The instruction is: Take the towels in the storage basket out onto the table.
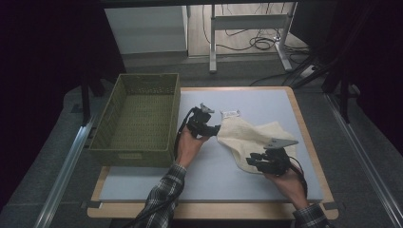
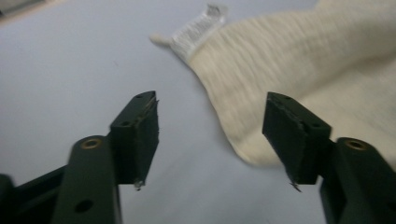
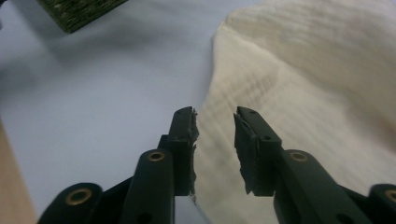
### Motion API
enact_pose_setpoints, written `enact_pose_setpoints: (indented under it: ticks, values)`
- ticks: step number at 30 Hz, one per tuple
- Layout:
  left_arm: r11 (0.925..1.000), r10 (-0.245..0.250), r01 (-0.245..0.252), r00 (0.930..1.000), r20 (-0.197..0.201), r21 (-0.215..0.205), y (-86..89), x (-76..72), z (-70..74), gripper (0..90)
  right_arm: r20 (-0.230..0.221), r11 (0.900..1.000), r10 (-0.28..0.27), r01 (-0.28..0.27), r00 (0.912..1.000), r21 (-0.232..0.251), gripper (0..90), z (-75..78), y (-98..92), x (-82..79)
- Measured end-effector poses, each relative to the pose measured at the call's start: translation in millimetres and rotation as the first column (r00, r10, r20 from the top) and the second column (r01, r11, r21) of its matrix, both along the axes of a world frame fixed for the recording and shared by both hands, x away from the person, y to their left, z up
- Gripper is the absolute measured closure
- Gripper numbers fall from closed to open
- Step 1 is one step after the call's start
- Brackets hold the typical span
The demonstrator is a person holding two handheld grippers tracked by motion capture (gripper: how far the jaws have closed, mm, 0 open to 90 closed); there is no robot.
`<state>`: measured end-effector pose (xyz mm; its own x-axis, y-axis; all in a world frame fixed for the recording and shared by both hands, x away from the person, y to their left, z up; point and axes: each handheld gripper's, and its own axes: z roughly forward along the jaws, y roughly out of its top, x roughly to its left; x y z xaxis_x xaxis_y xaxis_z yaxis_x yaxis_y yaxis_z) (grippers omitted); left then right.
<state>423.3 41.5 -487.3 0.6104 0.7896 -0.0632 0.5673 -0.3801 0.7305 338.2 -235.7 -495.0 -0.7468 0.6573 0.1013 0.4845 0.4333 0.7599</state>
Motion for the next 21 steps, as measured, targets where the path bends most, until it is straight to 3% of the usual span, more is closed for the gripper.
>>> enact_pose_setpoints:
  ticks: [1, 3, 5, 7, 8, 9, 11, 12, 13, 15, 17, 19, 20, 21]
  values:
    - [1.0, 0.0, 0.0, 1.0, 0.0, 0.0, 0.0, 0.0, 0.0, 32.7, 0.008, 1.0, -0.002, 0.002, 1.0, -0.009, 64.5, -0.6, 7.1, 4.9]
    - [0.9997, -0.011, 0.011, 0.9999, -0.004, -0.024, 0.4, -14.6, -8.8, 32.5, 0.013, 1.0, -0.006, 0.006, 0.9999, -0.022, 61.9, -1.2, 12.6, 9.3]
    - [0.9996, -0.028, 0.028, 0.9996, 0.002, 0.004, -1.8, -34.4, -20.6, 30.2, 0.017, 0.999, -0.013, 0.014, 0.9998, -0.049, 57.6, -4.8, 26.7, 21.7]
    - [0.9992, -0.039, 0.039, 0.9992, -0.001, 0.007, -1.8, -40.6, -24.3, 29.3, 0.027, 0.996, -0.016, 0.018, 0.9995, -0.091, 57.8, -9.0, 36.7, 29.1]
    - [0.9985, -0.048, 0.048, 0.9988, -0.002, 0.025, -1.6, -53.0, -30.8, 28.9, 0.037, 0.992, -0.02, 0.025, 0.9991, -0.12, 60.5, -11.4, 41.2, 32.3]
    - [0.9979, -0.054, 0.054, 0.9985, 0.001, 0.035, -0.6, -60.1, -34.7, 28.5, 0.038, 0.988, -0.022, 0.027, 0.9991, -0.15, 69.4, -13.8, 44.8, 35.2]
    - [0.9974, -0.06, 0.06, 0.9982, -0.002, 0.04, 0.7, -65.5, -37.4, 27.1, 0.038, 0.979, -0.031, 0.038, 0.9988, -0.202, 82.5, -17.1, 49.5, 39.9]
    - [0.9972, -0.063, 0.064, 0.998, -0.009, 0.039, 3.6, -75.5, -40.7, 25.8, 0.029, 0.981, -0.031, 0.036, 0.9991, -0.192, 85.2, -16.8, 49.4, 40.9]
    - [0.9972, -0.063, 0.064, 0.998, -0.009, 0.039, 3.6, -75.5, -40.7, 25.1, 0.02, 0.986, -0.03, 0.033, 0.9993, -0.165, 85.9, -14.8, 47.9, 41.8]
    - [0.994, -0.084, 0.084, 0.9965, -0.003, 0.07, 9.3, -93.7, -46.0, 23.0, -0.001, 0.996, -0.025, 0.025, 0.9997, -0.084, 86.2, -6.3, 39.5, 42.4]
    - [0.9946, -0.076, 0.076, 0.9971, -0.003, 0.071, 12.5, -104.6, -50.6, 21.7, -0.024, 0.999, -0.051, 0.051, 0.9984, -0.001, 86.1, 1.6, 24.1, 45.9]
    - [0.9945, -0.082, 0.082, 0.9966, -0.001, 0.065, 14.1, -109.1, -52.4, 21.0, -0.025, 0.997, -0.076, 0.076, 0.9968, 0.01, 86.1, 3.1, 18.4, 47.6]
    - [0.9958, -0.077, 0.076, 0.997, 0.006, 0.051, 18.6, -116.7, -54.5, 20.6, -0.039, 0.99, -0.141, 0.141, 0.9892, -0.008, 83.5, 1.4, 0.4, 55.6]
    - [0.9958, -0.077, 0.076, 0.997, 0.006, 0.051, 18.6, -116.7, -54.5, 20.5, -0.053, 0.986, -0.165, 0.164, 0.9849, -0.022, 79.4, -2.7, -6.1, 59.5]
